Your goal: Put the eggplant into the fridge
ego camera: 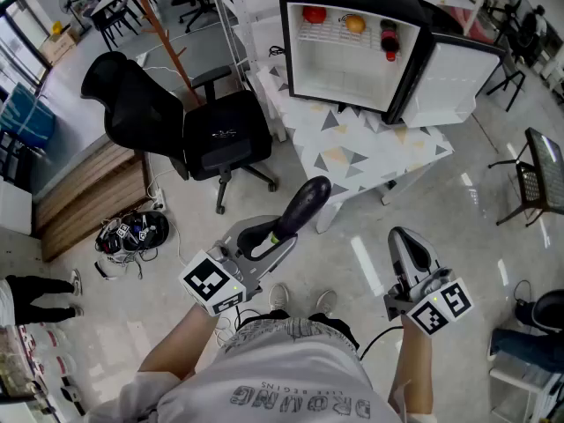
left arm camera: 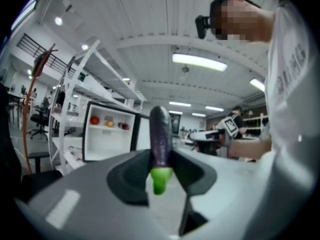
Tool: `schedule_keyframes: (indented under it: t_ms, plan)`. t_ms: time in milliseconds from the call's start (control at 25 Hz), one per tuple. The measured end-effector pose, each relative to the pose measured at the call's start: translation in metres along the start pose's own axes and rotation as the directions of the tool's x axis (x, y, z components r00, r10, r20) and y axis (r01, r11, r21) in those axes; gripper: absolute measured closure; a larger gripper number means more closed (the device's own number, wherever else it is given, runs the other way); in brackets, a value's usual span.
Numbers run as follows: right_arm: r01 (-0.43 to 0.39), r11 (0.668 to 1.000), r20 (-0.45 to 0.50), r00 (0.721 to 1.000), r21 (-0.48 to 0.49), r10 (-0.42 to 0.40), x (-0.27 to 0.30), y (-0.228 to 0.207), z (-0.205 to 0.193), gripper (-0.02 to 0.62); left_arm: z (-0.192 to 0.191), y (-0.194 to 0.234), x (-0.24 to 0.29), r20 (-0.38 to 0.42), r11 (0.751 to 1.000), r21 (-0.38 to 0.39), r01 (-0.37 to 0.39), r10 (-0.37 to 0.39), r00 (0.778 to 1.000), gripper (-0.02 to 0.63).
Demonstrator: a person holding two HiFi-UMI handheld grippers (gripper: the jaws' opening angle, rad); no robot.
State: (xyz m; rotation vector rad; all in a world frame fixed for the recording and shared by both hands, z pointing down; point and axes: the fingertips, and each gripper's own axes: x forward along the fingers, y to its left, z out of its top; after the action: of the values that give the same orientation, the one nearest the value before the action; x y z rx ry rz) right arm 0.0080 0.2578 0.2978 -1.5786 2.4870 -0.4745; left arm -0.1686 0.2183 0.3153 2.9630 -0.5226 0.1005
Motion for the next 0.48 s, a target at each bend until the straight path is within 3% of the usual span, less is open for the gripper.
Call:
schedule_keyframes:
  t_ms: [480]
  plan:
    - [-0.001,1.0,-0.012,1.0,-0.026,0.001,0.0004,0.0026,0.0014,0.592,0.0011,-0.004,0.0056,0.005,1.0,-0.006,-0.002,0.002,1.0,0.468]
